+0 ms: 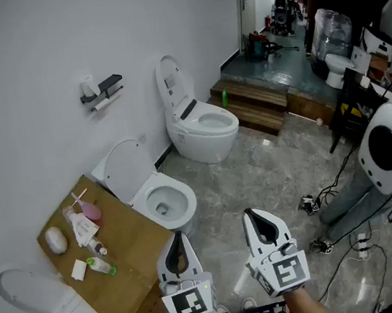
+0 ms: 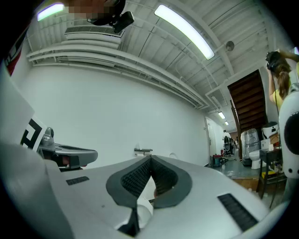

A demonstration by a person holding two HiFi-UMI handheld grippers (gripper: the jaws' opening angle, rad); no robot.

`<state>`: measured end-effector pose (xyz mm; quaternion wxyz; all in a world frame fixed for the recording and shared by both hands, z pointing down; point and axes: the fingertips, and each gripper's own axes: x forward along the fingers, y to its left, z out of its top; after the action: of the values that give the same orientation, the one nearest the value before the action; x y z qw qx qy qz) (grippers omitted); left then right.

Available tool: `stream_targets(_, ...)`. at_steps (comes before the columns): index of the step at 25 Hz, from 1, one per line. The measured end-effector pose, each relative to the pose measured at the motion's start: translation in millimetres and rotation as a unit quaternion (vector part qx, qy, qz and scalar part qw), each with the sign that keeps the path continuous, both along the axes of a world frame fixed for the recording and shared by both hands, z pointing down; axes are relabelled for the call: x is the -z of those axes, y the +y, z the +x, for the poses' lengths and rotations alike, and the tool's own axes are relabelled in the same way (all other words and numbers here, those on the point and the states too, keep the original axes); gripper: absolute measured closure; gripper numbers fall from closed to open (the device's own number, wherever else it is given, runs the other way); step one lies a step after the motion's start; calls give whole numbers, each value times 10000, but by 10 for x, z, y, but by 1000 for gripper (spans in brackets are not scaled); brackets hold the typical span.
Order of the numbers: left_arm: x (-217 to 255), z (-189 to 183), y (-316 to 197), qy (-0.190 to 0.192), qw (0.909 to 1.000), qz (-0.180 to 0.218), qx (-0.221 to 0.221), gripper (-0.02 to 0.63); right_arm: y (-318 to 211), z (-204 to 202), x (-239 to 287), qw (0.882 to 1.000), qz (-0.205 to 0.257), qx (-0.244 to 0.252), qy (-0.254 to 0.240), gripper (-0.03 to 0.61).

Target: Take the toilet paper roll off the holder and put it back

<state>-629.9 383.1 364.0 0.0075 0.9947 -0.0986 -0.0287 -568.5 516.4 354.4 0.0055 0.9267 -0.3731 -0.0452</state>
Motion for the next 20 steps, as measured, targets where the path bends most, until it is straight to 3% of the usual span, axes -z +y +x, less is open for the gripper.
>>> stream_targets(12,-87,-47,-68,-50,9996,-51,-265,598,-139,-112,-68,9997,134,-161,-85,563)
stream_targets(20,-117,227,-139,-39,9995,-28,-324,598,-189,187,-71,9990,343,-278,-55,563)
